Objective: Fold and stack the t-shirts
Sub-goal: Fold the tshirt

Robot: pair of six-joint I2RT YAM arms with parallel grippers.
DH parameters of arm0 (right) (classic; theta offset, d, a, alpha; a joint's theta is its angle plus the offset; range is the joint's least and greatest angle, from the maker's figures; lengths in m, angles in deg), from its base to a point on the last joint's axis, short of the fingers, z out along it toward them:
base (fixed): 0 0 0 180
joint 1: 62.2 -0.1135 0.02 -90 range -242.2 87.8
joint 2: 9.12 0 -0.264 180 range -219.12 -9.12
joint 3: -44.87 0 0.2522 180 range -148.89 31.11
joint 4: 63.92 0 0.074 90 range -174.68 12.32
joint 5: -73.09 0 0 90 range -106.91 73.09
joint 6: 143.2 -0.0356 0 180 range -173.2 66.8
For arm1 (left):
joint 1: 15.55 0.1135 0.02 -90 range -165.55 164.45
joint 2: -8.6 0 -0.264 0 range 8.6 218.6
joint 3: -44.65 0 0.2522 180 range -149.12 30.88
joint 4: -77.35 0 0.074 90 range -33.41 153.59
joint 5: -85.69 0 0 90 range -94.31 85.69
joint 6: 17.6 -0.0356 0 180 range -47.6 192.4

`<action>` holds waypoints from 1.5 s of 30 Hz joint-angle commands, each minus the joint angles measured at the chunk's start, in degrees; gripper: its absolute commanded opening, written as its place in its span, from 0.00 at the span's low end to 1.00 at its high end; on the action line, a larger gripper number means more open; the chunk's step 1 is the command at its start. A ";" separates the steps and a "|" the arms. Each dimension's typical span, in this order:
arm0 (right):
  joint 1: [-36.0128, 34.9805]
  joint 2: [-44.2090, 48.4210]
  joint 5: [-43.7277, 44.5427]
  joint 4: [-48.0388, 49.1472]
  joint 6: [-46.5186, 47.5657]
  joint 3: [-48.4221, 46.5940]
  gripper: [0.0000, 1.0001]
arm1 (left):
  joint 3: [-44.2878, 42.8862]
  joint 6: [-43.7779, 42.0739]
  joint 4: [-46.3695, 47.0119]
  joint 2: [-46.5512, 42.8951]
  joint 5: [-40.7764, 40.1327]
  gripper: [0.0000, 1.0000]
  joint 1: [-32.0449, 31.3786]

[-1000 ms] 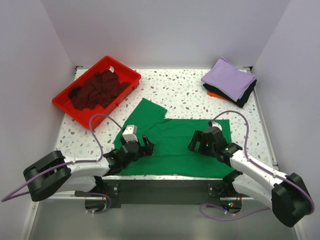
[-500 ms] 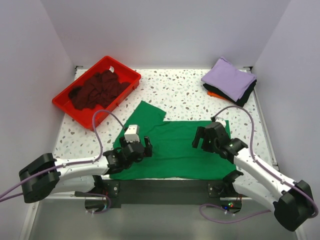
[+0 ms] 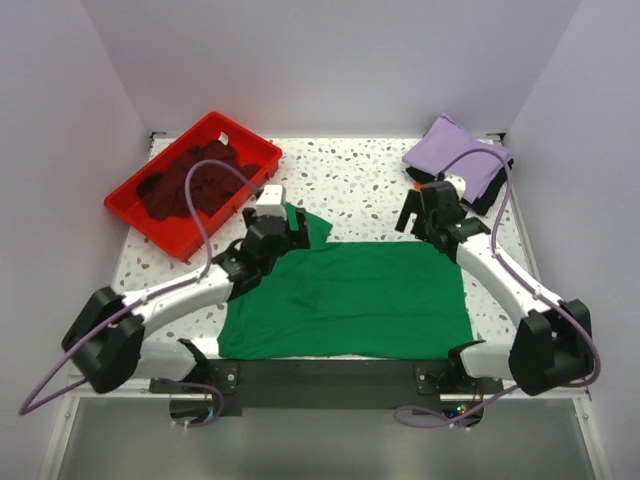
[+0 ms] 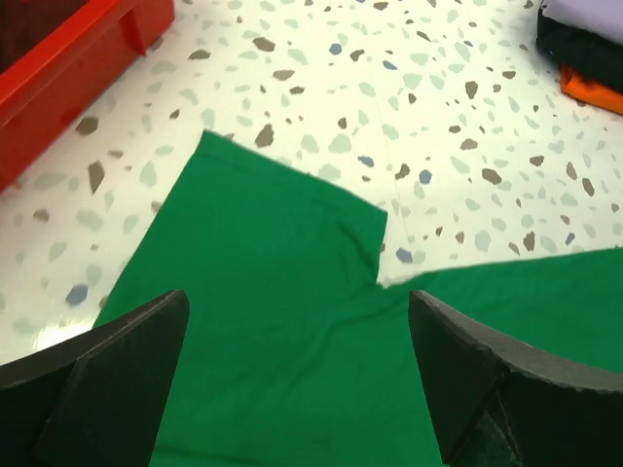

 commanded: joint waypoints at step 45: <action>28.21 -24.96 -11.56 13.19 7.23 -0.07 0.47 | -17.33 -17.41 5.35 20.51 23.98 1.00 17.67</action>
